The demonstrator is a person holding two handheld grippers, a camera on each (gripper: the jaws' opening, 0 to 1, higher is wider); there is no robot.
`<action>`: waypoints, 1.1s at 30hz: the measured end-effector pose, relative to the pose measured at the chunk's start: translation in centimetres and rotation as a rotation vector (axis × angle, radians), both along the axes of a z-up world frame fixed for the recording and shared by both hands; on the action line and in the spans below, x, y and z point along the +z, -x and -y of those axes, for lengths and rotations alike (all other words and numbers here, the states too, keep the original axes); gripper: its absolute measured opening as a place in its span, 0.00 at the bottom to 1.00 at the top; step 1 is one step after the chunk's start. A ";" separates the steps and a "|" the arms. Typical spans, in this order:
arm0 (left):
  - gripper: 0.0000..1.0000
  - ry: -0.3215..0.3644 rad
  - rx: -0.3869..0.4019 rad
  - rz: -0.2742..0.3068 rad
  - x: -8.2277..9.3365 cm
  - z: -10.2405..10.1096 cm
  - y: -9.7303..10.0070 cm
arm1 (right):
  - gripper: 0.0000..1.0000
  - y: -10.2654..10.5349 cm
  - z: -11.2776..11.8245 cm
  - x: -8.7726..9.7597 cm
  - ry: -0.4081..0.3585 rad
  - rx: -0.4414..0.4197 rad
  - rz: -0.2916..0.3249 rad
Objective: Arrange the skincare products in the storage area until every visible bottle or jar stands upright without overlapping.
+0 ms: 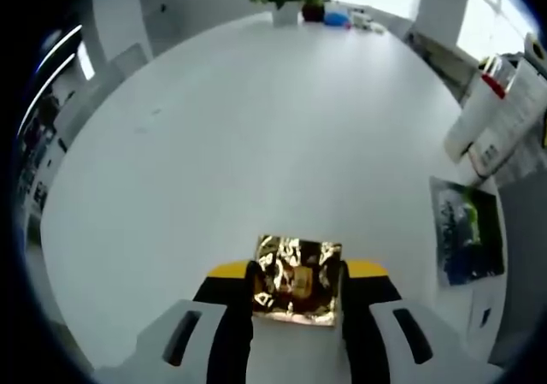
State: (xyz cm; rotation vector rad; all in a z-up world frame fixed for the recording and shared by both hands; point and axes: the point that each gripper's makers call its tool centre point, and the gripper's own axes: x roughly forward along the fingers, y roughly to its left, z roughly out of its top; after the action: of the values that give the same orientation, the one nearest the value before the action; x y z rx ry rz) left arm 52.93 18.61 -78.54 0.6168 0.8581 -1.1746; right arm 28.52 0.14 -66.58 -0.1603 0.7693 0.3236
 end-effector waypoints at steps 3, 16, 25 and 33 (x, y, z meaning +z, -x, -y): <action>0.36 0.006 0.006 -0.013 0.3 -0.2 0.9 | 1.00 0.1 0.0 0.0 0.001 -0.001 -0.001; 0.36 -0.052 -0.032 -0.002 0.5 -1.8 3.4 | 1.00 0.0 -0.5 0.2 0.000 0.014 0.006; 0.36 -0.075 -0.036 -0.008 0.6 -3.2 4.9 | 1.00 0.0 -0.7 0.2 -0.003 0.021 0.010; 0.36 -0.073 -0.034 -0.013 0.5 -3.9 6.1 | 1.00 0.0 -1.2 0.1 -0.012 0.032 0.011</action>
State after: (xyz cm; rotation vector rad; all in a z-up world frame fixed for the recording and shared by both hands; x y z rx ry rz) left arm 46.84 22.53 -77.99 0.6862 0.9076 -1.1831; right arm 28.50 1.33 -66.44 -0.1630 0.7549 0.3571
